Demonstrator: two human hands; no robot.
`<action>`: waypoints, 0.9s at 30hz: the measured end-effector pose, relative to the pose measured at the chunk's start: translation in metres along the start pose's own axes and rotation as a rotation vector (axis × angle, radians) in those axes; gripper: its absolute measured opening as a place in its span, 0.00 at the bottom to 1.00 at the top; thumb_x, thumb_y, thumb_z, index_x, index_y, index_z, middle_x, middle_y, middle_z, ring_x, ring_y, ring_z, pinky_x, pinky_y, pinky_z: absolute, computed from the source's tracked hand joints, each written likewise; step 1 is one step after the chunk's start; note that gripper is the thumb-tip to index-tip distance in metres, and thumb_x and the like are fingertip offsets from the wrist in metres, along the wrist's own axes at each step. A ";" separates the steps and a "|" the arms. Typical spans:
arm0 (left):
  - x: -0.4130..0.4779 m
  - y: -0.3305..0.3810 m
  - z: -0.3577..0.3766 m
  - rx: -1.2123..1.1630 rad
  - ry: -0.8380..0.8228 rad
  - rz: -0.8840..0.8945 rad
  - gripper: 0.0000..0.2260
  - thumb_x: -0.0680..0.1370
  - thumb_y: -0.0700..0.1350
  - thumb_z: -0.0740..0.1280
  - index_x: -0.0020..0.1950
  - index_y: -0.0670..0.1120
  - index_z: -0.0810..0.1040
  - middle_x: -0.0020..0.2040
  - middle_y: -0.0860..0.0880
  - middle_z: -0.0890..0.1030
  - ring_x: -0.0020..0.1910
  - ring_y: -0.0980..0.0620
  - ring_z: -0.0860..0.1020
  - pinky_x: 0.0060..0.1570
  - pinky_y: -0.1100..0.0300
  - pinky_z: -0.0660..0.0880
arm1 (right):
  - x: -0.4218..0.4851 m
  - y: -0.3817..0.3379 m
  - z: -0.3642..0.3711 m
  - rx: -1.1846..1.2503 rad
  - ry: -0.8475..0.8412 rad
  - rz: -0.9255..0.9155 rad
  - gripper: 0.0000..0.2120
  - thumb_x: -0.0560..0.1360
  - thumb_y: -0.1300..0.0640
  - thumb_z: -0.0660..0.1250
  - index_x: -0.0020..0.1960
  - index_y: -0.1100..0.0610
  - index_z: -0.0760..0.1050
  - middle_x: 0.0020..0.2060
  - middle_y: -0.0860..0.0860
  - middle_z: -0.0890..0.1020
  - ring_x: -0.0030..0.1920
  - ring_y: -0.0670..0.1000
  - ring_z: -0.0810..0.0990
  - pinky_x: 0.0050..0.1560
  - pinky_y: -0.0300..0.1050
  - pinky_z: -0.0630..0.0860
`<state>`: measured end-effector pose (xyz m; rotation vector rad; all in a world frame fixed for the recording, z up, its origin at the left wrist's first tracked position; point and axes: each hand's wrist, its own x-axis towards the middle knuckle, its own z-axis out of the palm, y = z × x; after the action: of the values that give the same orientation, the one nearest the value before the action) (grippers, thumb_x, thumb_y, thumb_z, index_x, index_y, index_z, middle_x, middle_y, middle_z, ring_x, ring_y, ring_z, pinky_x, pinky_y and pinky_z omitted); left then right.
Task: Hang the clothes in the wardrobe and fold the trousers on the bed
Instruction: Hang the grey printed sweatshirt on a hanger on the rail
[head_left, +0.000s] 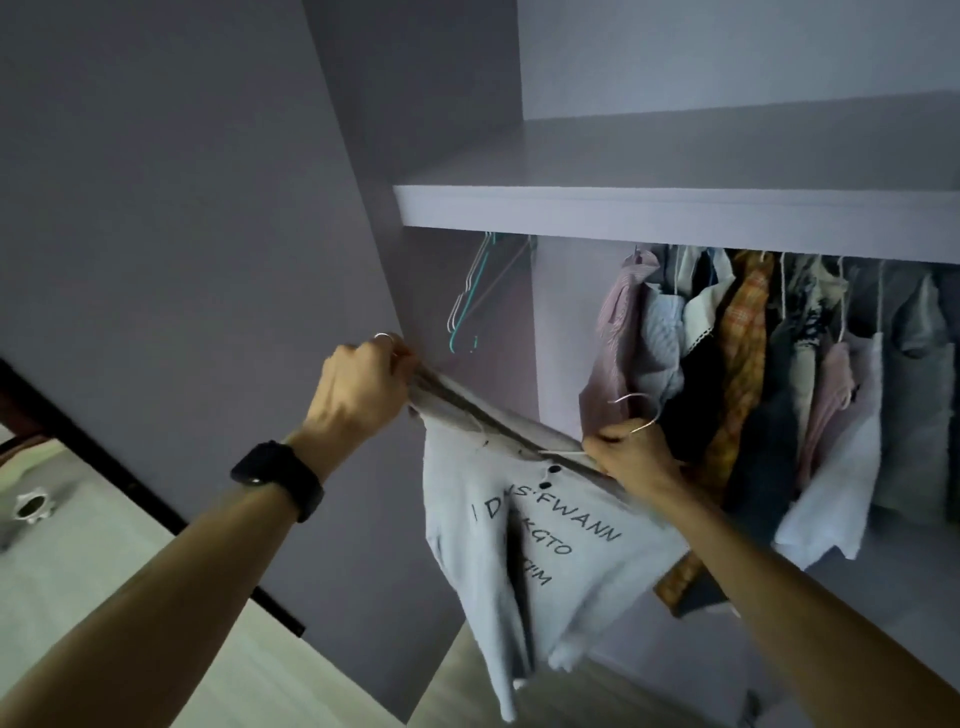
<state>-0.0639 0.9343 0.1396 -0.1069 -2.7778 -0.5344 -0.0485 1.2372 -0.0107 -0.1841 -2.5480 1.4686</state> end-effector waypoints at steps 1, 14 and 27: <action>-0.005 0.005 0.004 0.051 -0.037 0.044 0.09 0.79 0.50 0.61 0.52 0.52 0.81 0.49 0.45 0.84 0.49 0.37 0.80 0.49 0.53 0.77 | 0.004 -0.009 0.000 -0.102 -0.047 -0.055 0.16 0.69 0.54 0.70 0.28 0.61 0.72 0.20 0.51 0.67 0.24 0.43 0.66 0.30 0.45 0.67; -0.040 0.023 0.042 -0.076 -0.249 0.107 0.11 0.79 0.63 0.61 0.55 0.61 0.79 0.51 0.59 0.80 0.55 0.50 0.77 0.53 0.51 0.77 | 0.042 -0.115 -0.002 -0.385 -0.017 -0.359 0.17 0.72 0.53 0.68 0.34 0.65 0.68 0.27 0.55 0.61 0.35 0.51 0.56 0.34 0.48 0.65; -0.015 0.024 0.048 -0.101 -0.200 0.289 0.11 0.79 0.55 0.68 0.61 0.59 0.81 0.64 0.55 0.78 0.64 0.49 0.73 0.64 0.50 0.71 | 0.029 -0.132 0.013 -0.266 -0.153 -0.201 0.28 0.80 0.38 0.59 0.32 0.55 0.81 0.27 0.46 0.81 0.32 0.39 0.78 0.40 0.43 0.66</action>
<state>-0.0597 0.9743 0.1012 -0.6043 -2.8520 -0.6163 -0.0806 1.1664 0.1003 0.1496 -2.7816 1.1086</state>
